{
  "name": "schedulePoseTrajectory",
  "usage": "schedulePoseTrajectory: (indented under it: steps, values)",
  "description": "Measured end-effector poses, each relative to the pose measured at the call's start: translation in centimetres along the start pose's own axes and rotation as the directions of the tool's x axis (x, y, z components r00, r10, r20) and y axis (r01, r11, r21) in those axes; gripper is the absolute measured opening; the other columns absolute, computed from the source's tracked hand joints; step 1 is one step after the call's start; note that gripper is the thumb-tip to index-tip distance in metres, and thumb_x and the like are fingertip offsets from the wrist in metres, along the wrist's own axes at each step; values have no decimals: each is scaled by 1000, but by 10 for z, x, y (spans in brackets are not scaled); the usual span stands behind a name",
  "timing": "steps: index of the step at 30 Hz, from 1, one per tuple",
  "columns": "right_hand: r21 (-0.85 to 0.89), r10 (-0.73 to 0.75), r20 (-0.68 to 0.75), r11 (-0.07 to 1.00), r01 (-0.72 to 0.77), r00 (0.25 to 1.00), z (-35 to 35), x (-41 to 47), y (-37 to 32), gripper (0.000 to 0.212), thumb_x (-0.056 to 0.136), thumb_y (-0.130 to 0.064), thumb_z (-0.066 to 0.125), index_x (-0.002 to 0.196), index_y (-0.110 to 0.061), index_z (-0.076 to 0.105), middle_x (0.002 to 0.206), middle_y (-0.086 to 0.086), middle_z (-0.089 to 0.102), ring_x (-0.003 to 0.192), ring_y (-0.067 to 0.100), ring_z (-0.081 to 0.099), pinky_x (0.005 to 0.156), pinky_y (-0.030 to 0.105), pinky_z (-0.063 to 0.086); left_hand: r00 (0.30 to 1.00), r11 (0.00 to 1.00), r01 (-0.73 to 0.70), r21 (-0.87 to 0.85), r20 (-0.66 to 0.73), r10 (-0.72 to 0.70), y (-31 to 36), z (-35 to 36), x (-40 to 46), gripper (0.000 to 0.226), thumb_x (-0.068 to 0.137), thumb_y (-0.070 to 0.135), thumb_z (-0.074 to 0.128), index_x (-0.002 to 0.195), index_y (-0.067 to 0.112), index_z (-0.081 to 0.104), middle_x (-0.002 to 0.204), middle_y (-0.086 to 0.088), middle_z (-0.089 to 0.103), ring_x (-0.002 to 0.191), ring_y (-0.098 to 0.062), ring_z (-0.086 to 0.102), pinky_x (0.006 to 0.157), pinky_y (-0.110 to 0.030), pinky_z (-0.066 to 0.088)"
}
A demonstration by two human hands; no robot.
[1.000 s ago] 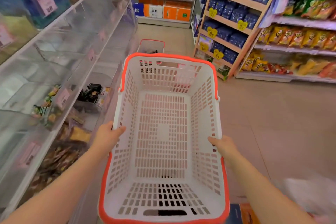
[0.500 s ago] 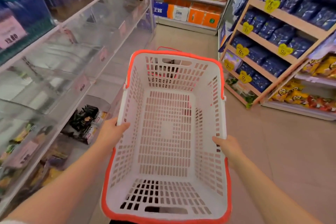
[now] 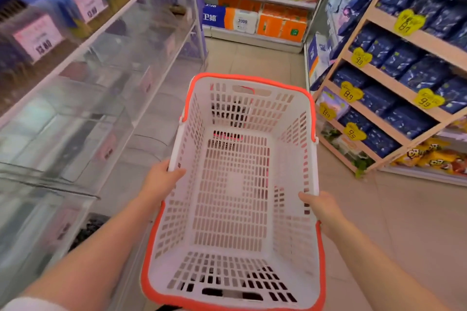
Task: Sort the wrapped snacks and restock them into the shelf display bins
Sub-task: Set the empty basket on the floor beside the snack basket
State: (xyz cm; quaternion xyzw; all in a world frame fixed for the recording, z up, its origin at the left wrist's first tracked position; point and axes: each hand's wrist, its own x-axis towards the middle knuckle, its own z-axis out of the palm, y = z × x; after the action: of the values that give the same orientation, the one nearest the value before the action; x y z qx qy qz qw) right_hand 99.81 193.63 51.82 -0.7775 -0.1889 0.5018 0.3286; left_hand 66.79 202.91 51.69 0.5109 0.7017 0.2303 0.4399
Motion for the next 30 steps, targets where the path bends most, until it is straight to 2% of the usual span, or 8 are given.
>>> schedulePoseTrajectory:
  steps: [5,9,12,13,15,18,27,30]
  values:
    - [-120,56,10,991,-55,998,5,65,-60,16,85,4,56,100,2,54,88,22,61,73,33,60,58,37,53,996,996,78,38,31,-80,21,21,70,9,87,11,59,91,4,59,77,-11,60,59,-18,56,47,-24,41]
    - [-221,121,80,970,-101,989,9,138,-109,25,83,7,54,108,5,50,95,26,60,77,36,60,52,34,51,986,983,165,79,9,-166,34,43,129,14,89,15,57,98,5,61,83,-11,62,63,-17,57,52,-27,42]
    - [-345,117,137,936,-64,984,20,197,-143,22,81,8,54,102,0,52,100,25,61,90,40,61,75,48,55,974,970,205,133,-128,-188,47,60,170,23,87,12,54,108,6,61,93,-10,65,76,-25,61,63,-30,44]
    - [-405,118,168,914,-40,979,26,214,-153,19,80,8,54,95,-3,53,93,21,61,86,38,62,75,46,57,961,966,225,124,-191,-199,51,70,178,28,85,9,53,113,7,60,103,-13,64,88,-29,61,72,-32,45]
    - [-519,142,225,855,-5,964,38,243,-168,14,78,9,54,78,-5,53,70,14,58,59,26,57,44,25,50,943,955,267,132,-242,-230,57,98,185,38,86,8,52,124,8,54,126,-16,54,111,-30,53,90,-33,40]
    - [-602,194,262,799,3,945,64,278,-175,21,78,10,55,61,-2,50,53,10,47,38,17,42,31,15,29,968,953,249,171,-78,-239,64,152,182,36,91,12,52,127,7,52,137,-12,48,126,-24,44,100,-25,28]
    - [-759,513,286,637,-136,809,126,326,-89,20,83,-2,56,64,-6,53,52,10,53,48,20,49,45,24,44,871,943,332,-18,389,-300,65,284,165,33,91,41,49,115,20,60,113,0,64,102,-16,58,89,-27,43]
    - [-795,591,267,582,-173,761,141,337,-57,30,87,-8,50,57,-6,52,33,3,50,50,20,49,55,29,49,865,948,278,156,388,-318,43,310,171,27,83,33,56,106,18,60,102,-4,66,90,-18,61,70,-20,42]
